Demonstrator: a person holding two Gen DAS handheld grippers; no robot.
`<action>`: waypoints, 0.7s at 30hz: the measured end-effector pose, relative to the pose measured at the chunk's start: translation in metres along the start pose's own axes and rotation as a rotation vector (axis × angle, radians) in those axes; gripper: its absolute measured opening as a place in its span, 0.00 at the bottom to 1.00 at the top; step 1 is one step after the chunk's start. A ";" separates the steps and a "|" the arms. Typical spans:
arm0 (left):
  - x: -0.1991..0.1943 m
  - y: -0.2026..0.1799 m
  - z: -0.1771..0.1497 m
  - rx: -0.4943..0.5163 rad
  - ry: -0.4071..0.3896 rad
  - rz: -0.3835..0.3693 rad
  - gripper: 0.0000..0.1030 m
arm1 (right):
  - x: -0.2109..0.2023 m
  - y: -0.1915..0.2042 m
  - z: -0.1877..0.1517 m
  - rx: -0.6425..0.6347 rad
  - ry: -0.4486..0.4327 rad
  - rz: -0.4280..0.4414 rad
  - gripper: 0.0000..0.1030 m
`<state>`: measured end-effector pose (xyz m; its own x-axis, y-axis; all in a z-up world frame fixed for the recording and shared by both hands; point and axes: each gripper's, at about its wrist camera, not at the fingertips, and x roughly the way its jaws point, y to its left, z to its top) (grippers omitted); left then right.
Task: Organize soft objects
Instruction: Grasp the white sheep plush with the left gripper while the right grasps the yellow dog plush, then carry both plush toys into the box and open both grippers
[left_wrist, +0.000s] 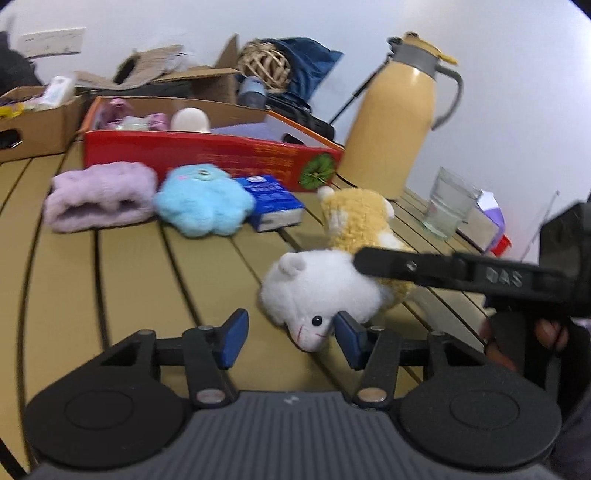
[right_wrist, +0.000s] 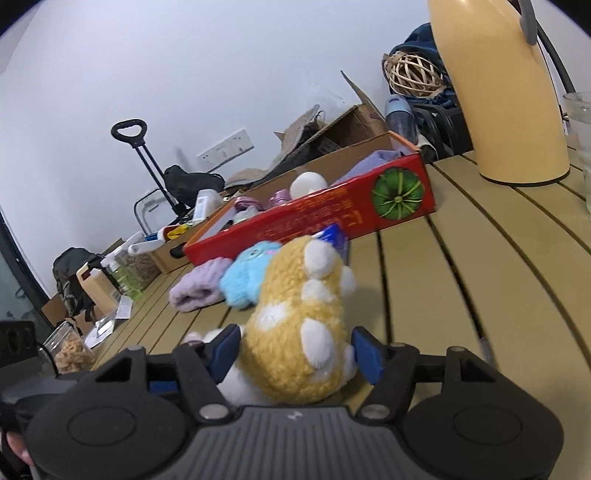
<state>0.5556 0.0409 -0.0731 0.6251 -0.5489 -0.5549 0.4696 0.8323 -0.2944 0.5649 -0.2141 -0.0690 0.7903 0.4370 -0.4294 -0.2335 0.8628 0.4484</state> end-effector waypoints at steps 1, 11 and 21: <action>-0.004 0.003 0.000 -0.018 -0.012 0.007 0.52 | -0.001 0.003 -0.001 -0.002 0.004 0.005 0.68; -0.004 0.016 0.011 -0.143 -0.051 0.002 0.59 | -0.002 -0.008 0.000 0.099 -0.028 0.043 0.69; -0.014 0.003 0.023 -0.173 -0.121 -0.070 0.46 | -0.008 0.005 0.010 0.063 -0.038 0.061 0.52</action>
<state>0.5626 0.0494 -0.0478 0.6697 -0.6027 -0.4338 0.4073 0.7866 -0.4640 0.5625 -0.2157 -0.0557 0.7968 0.4773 -0.3707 -0.2465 0.8167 0.5217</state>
